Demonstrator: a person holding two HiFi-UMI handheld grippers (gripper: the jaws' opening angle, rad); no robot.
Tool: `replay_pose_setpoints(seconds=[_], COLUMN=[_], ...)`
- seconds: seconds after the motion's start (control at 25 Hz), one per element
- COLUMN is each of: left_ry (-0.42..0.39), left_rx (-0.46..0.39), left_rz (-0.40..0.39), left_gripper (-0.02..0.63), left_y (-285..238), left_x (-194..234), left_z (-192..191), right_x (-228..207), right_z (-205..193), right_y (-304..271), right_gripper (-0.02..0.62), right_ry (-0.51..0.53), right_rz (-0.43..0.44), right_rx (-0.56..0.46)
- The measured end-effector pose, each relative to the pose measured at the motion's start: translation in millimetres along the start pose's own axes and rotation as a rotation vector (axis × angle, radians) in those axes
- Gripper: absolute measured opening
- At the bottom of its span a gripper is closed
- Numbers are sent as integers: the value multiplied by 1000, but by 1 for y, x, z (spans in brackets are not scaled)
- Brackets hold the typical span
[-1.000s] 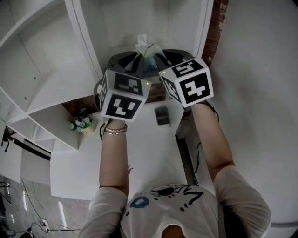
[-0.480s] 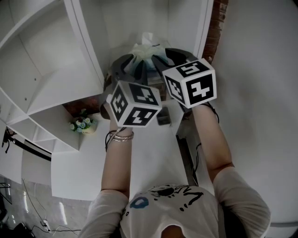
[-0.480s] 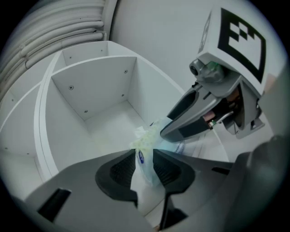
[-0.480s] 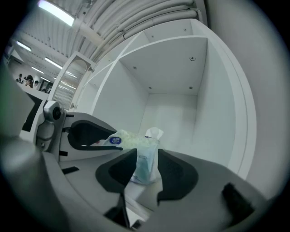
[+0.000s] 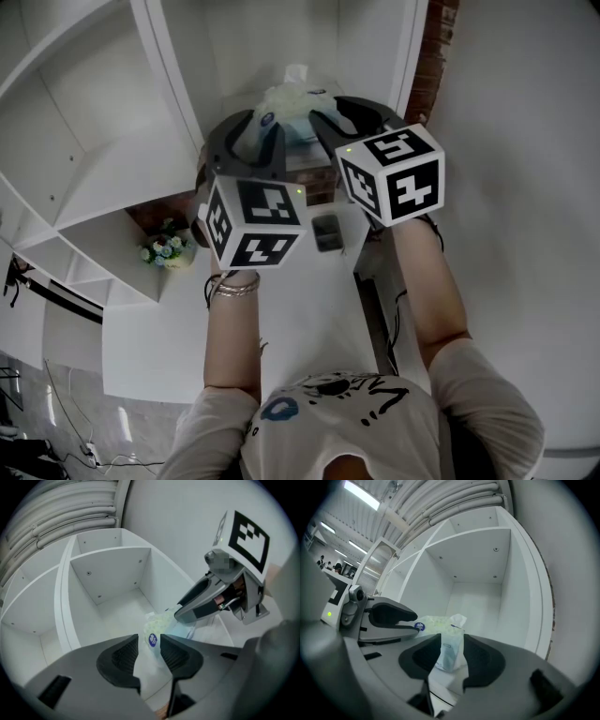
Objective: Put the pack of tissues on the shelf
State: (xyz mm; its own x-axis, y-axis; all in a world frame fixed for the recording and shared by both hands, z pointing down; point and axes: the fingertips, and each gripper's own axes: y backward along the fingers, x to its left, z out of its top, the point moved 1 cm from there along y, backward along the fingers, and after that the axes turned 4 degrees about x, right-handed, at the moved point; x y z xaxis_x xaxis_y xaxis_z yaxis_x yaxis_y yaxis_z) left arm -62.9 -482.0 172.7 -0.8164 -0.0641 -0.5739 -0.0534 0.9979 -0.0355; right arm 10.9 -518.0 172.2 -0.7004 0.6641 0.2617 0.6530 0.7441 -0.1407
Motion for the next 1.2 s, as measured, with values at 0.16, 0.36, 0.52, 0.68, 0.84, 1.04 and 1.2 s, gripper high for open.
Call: replay_pose_setpoints(seconds=[0.16,0.36,0.52,0.68,0.84,1.04,1.2], left_ry=[43,116,105,98,121,24,-16], left_rx=[-50,-107,-157,-184,-177,-239,-242], left_rz=[-4,-35,-56,-97,-159,-200,-221], left_gripper=[137,137,119,60,40,25,20], left_y=[18,36,46,53,57,68,76], left_x=[8,16,12,2,-12,-35,-61], left_z=[4,1,-1,-6,-14,-24,-48], right_x=[-3,2,18,37,48,66,89], right_z=[1,5,1,-4,-12,-32,-62], right_y=[11,30,40,45,53,61,66], right_gripper=[137,137,137,122,61,44,40], right_ry=[-7,-1,23,52,59,46,45], right_rz=[-22,-18,42,111,123,161,202], right_rx=[-28,-74,-93,-125,-140,-146,-138])
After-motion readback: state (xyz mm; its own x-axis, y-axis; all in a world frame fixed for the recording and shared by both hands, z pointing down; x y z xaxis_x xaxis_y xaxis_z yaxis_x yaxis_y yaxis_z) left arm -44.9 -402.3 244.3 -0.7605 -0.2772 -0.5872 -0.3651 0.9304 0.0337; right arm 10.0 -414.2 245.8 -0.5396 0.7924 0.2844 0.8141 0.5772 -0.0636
